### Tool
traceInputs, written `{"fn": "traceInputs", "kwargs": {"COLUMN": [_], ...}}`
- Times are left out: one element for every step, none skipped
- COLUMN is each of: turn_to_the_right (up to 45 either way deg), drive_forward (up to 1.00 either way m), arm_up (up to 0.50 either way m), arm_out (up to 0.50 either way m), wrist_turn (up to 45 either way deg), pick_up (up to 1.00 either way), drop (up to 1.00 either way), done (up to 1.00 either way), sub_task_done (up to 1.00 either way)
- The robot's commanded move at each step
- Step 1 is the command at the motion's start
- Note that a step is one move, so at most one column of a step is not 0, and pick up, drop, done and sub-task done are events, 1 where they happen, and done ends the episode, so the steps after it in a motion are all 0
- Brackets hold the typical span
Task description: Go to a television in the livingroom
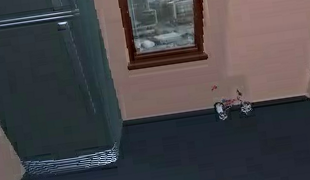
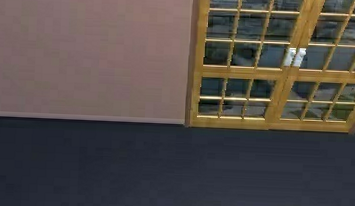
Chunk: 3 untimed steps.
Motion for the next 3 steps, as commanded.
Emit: {"fn": "traceInputs", "kwargs": {"turn_to_the_right": [-45.0, -45.0, -45.0], "drive_forward": [0.00, 0.00, 0.00], "arm_up": [0.00, 0.00, 0.00], "arm_out": [0.00, 0.00, 0.00], "wrist_turn": [0.0, 0.0, 0.0], "pick_up": [0.00, 0.00, 0.00], "drop": [0.00, 0.00, 0.00], "done": [0.00, 0.00, 0.00], "sub_task_done": [0.00, 0.00, 0.00]}}
